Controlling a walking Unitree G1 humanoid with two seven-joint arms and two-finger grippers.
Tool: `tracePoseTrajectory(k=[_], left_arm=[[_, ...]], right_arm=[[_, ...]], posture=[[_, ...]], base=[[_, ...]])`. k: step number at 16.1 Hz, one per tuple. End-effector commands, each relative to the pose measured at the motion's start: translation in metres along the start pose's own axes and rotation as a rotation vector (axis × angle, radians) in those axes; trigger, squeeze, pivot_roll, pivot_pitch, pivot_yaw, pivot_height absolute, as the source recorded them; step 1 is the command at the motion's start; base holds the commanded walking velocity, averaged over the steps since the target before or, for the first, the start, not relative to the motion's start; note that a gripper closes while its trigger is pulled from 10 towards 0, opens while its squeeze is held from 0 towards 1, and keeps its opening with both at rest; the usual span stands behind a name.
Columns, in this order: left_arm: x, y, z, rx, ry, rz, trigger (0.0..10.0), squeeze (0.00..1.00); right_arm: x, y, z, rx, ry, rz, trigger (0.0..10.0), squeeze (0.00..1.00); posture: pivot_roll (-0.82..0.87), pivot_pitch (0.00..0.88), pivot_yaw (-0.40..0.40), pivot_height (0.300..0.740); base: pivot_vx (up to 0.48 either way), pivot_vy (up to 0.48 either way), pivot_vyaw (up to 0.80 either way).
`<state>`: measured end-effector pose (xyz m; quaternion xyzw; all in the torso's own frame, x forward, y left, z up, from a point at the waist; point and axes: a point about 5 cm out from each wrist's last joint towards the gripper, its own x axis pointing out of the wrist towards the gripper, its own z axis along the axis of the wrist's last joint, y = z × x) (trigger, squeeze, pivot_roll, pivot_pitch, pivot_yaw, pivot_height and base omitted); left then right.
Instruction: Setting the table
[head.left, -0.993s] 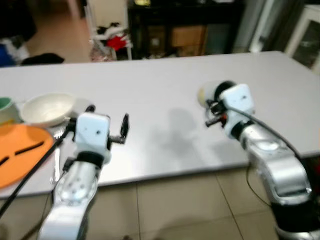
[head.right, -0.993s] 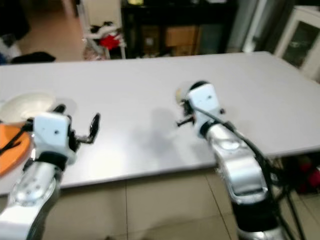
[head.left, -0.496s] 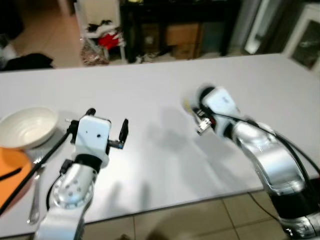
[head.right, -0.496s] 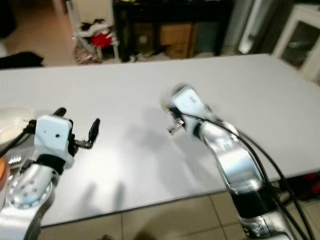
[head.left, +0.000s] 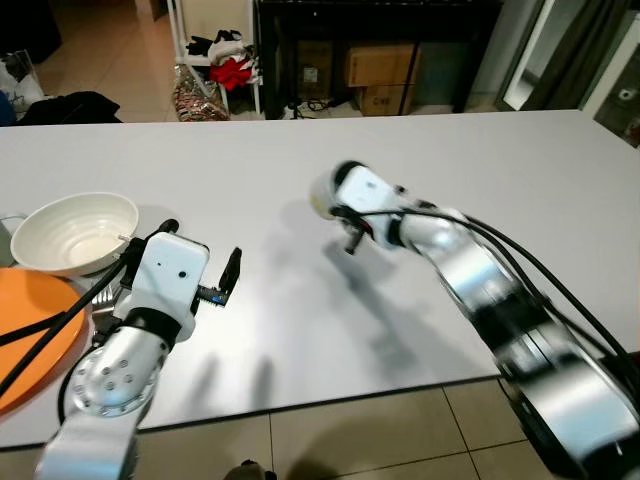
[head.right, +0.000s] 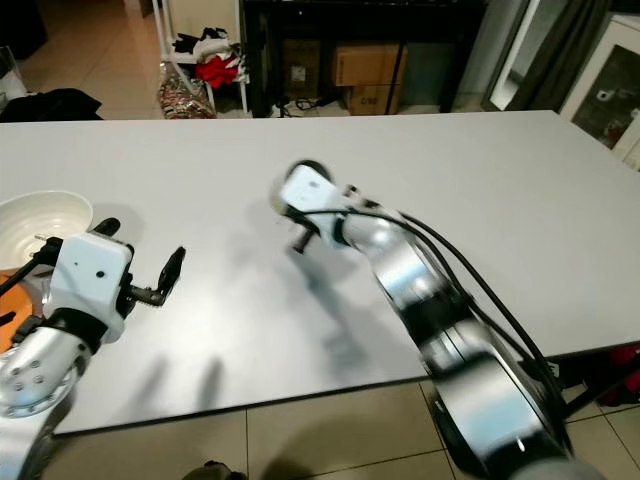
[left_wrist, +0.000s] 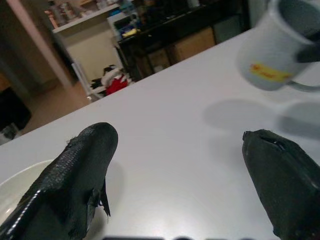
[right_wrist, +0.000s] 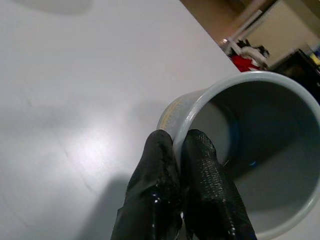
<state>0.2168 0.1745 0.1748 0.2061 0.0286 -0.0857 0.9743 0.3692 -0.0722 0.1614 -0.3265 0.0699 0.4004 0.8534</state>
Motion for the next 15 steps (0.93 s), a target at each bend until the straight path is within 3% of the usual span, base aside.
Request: tracePoseTrajectory(k=[1, 5, 9, 15], left_arm=[[-0.004, 0.001, 0.002, 0.003, -0.001, -0.031, 10.0, 0.0], [-0.015, 0.005, 0.005, 0.036, 0.019, -0.111, 10.0, 0.0], [-0.029, -0.004, 0.01, 0.037, 0.039, -0.233, 10.0, 0.0], [-0.043, -0.014, 0.013, 0.045, 0.086, -0.379, 10.0, 0.0]], right_arm=[[0.003, -0.004, 0.001, -0.038, 0.016, 0.019, 10.0, 0.0], [0.011, -0.021, 0.012, -0.075, 0.058, 0.081, 10.0, 0.0], [0.014, -0.019, 0.02, -0.142, 0.082, 0.218, 10.0, 0.0], [0.017, -0.02, 0.028, -0.319, 0.175, 0.274, 10.0, 0.0]], posture=[[0.05, 0.004, -0.012, 0.74], [0.08, 0.051, -0.015, 0.74], [0.1, 0.102, -0.023, 0.74], [0.12, 0.161, -0.008, 0.74]], base=[[0.0, 0.0, 0.0], [0.0, 0.0, 0.0], [0.0, 0.0, 0.0], [0.0, 0.0, 0.0]])
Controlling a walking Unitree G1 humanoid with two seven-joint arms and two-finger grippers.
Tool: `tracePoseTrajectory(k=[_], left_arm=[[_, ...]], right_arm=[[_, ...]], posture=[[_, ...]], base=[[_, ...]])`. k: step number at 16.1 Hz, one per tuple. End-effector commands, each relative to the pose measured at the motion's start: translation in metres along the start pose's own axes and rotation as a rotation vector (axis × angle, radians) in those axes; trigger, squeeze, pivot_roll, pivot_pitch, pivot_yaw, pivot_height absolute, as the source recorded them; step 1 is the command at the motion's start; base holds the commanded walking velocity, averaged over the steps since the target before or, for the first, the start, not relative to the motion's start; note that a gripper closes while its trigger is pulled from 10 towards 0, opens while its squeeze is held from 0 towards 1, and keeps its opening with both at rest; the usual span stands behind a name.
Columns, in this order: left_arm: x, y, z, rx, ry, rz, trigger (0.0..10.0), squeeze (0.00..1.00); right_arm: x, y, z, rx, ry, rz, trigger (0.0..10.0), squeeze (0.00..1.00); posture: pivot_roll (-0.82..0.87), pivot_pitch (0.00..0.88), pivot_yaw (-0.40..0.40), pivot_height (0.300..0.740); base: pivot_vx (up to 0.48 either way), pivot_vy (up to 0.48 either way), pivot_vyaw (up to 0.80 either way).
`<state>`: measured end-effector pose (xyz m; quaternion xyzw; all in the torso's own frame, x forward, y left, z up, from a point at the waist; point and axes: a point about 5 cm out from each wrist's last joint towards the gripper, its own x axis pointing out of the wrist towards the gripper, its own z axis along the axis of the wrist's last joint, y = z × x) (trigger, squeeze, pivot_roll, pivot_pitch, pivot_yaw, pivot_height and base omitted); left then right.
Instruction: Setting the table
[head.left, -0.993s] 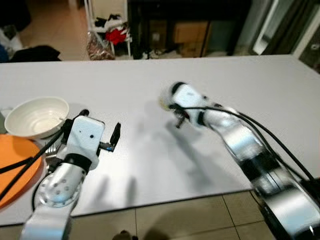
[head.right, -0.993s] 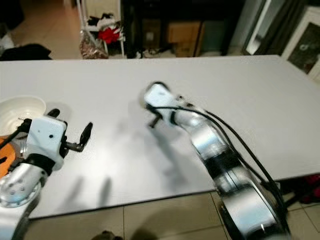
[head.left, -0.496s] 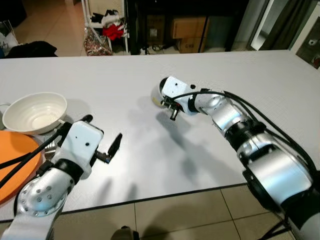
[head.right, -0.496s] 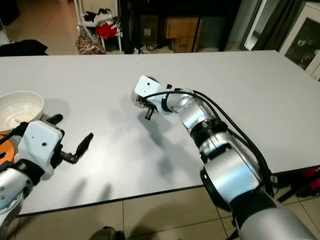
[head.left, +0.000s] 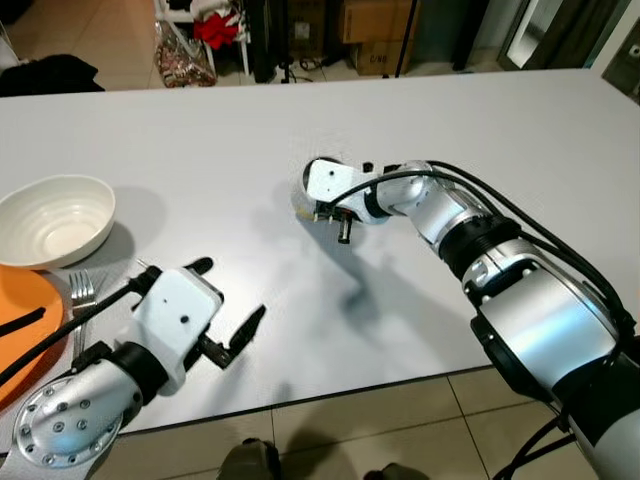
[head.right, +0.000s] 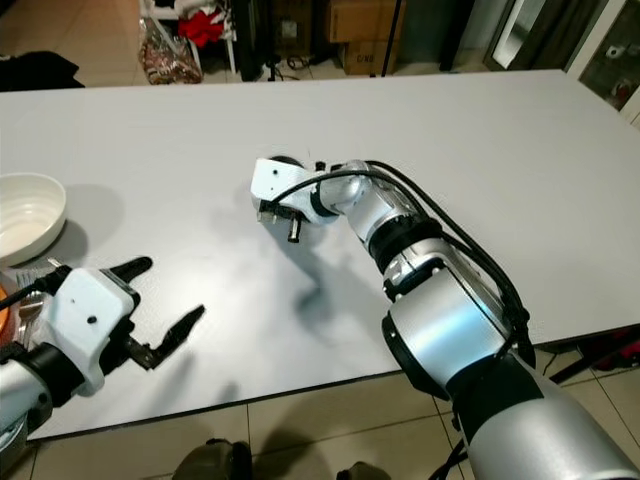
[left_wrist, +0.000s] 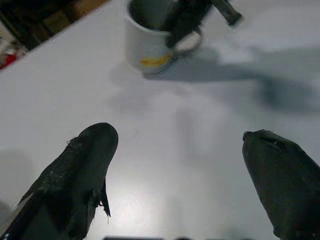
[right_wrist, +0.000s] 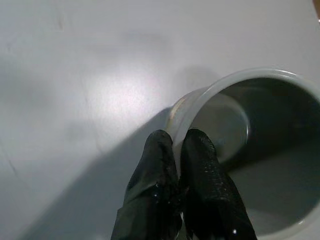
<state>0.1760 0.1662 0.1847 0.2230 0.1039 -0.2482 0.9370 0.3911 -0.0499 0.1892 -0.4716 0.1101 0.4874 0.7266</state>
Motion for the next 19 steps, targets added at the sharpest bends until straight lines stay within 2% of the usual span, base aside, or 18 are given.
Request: tracePoseTrajectory(k=[1, 6, 9, 10, 12, 13, 19], left_arm=[[-0.002, -0.004, 0.001, 0.0, 0.005, -0.03, 10.0, 0.0], [-0.001, -0.004, 0.005, -0.012, 0.002, -0.052, 10.0, 0.0], [-0.001, -0.003, 0.006, -0.022, 0.0, -0.052, 10.0, 0.0], [-0.001, -0.005, 0.005, -0.025, 0.003, -0.056, 10.0, 0.0], [0.0, -0.005, 0.005, -0.028, 0.005, -0.057, 10.0, 0.0], [0.0, -0.005, 0.005, -0.029, 0.006, -0.057, 10.0, 0.0], [0.003, 0.005, 0.004, -0.016, 0.008, -0.015, 10.0, 0.0]], right_arm=[[-0.002, 0.0, -0.002, -0.015, 0.035, 0.041, 10.0, 0.0], [-0.012, -0.014, 0.012, -0.081, 0.046, 0.092, 10.0, 0.0], [-0.016, -0.018, 0.017, -0.09, 0.043, 0.123, 10.0, 0.0], [-0.016, -0.019, 0.021, -0.094, 0.033, 0.13, 10.0, 0.44], [-0.016, -0.02, 0.023, -0.104, 0.029, 0.12, 10.0, 0.93], [-0.016, -0.021, 0.025, -0.112, 0.025, 0.097, 10.0, 1.0], [-0.023, -0.03, 0.029, -0.152, 0.022, 0.058, 10.0, 1.0]], posture=[[0.12, 0.161, -0.006, 0.74], [0.11, 0.153, -0.013, 0.74], [0.11, 0.15, -0.016, 0.74], [0.11, 0.149, -0.018, 0.74], [0.11, 0.147, -0.02, 0.74], [0.11, 0.146, -0.022, 0.74], [0.1, 0.119, -0.024, 0.74]], base=[[0.0, 0.0, 0.0], [0.0, 0.0, 0.0], [0.0, 0.0, 0.0], [0.0, 0.0, 0.0], [0.0, 0.0, 0.0], [0.0, 0.0, 0.0], [0.0, 0.0, 0.0]])
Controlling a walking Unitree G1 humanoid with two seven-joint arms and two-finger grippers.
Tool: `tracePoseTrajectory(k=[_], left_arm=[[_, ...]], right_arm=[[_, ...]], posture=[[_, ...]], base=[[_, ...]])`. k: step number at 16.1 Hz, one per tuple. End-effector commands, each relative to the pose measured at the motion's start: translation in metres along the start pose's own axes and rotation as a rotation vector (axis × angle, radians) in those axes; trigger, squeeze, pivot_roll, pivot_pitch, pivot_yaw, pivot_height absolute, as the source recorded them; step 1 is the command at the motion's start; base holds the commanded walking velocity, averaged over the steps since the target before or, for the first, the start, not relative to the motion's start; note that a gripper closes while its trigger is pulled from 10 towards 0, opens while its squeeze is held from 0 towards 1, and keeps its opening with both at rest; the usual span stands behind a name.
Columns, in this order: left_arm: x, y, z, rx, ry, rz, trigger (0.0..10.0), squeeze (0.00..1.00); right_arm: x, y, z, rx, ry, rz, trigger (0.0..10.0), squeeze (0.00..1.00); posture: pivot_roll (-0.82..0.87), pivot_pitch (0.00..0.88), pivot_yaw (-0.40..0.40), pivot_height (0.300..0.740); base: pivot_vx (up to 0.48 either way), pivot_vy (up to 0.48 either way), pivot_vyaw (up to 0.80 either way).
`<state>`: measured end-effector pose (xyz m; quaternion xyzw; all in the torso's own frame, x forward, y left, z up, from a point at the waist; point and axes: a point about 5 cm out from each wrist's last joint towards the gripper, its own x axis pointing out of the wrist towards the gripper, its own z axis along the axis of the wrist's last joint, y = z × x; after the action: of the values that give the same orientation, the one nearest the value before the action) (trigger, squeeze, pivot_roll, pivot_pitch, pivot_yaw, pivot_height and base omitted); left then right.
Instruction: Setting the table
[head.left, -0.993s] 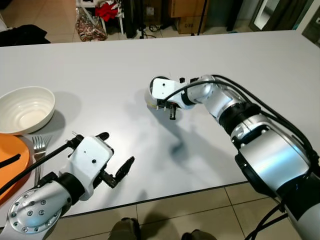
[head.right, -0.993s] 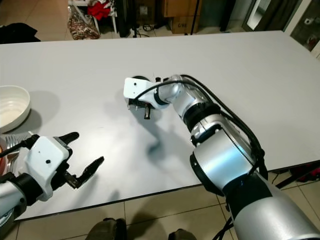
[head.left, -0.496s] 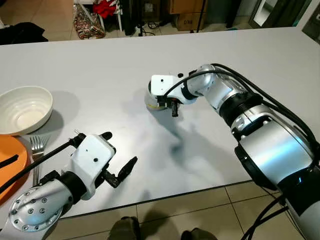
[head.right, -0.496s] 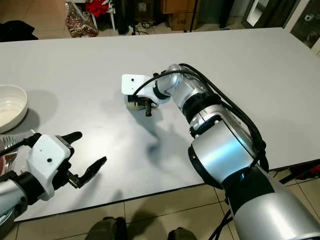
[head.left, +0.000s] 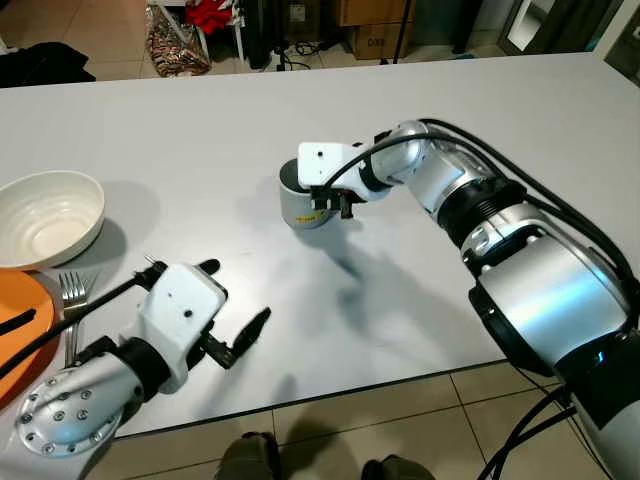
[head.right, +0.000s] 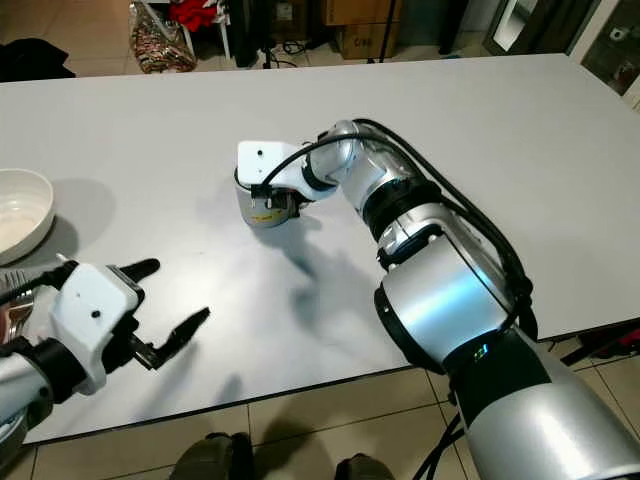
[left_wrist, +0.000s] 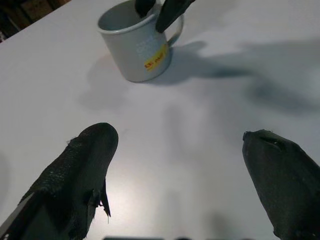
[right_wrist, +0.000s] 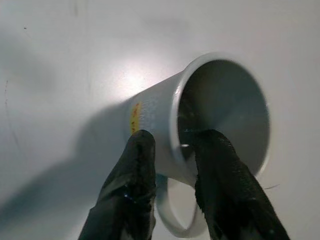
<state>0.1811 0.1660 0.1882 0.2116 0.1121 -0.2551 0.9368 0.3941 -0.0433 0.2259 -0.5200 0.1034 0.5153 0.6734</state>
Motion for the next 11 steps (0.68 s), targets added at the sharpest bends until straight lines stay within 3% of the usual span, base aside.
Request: tracePoseTrajectory(k=[1, 3, 4, 7, 9, 10, 11], left_arm=[[0.001, 0.003, 0.001, 0.008, -0.006, 0.008, 10.0, 0.0], [0.006, 0.009, 0.007, -0.029, -0.07, 0.038, 10.0, 0.0], [0.01, 0.011, 0.008, -0.036, -0.082, 0.045, 10.0, 0.0], [0.016, 0.014, 0.008, -0.097, -0.131, 0.072, 10.0, 0.0], [0.025, 0.01, 0.003, -0.149, -0.121, 0.103, 10.0, 0.0], [0.031, 0.01, 0.002, -0.169, -0.128, 0.152, 10.0, 0.0], [0.034, 0.011, 0.001, -0.185, -0.135, 0.174, 10.0, 0.0]], right_arm=[[-0.009, -0.011, 0.005, -0.017, -0.006, -0.023, 10.0, 1.0], [-0.026, -0.023, 0.008, 0.014, -0.087, -0.033, 10.0, 1.0], [-0.032, -0.026, 0.008, 0.029, -0.111, -0.038, 10.0, 0.0], [-0.058, -0.036, 0.002, 0.139, -0.296, -0.048, 10.0, 0.0], [-0.067, -0.036, -0.009, 0.28, -0.489, -0.127, 10.0, 0.0], [-0.065, -0.03, -0.019, 0.39, -0.567, -0.202, 10.0, 0.28], [-0.064, -0.026, -0.024, 0.439, -0.602, -0.237, 10.0, 0.82]], posture=[[0.1, 0.107, -0.022, 0.74], [0.08, 0.068, -0.017, 0.74], [0.07, 0.051, -0.015, 0.74], [0.03, 0.014, 0.005, 0.74], [0.0, 0.0, 0.033, 0.74], [-0.02, 0.0, 0.062, 0.74], [-0.02, 0.0, 0.063, 0.74]], base=[[0.0, 0.0, 0.0], [0.0, 0.0, 0.0], [0.0, 0.0, 0.0], [0.0, 0.0, 0.0], [0.0, 0.0, 0.0], [0.0, 0.0, 0.0], [0.0, 0.0, 0.0]])
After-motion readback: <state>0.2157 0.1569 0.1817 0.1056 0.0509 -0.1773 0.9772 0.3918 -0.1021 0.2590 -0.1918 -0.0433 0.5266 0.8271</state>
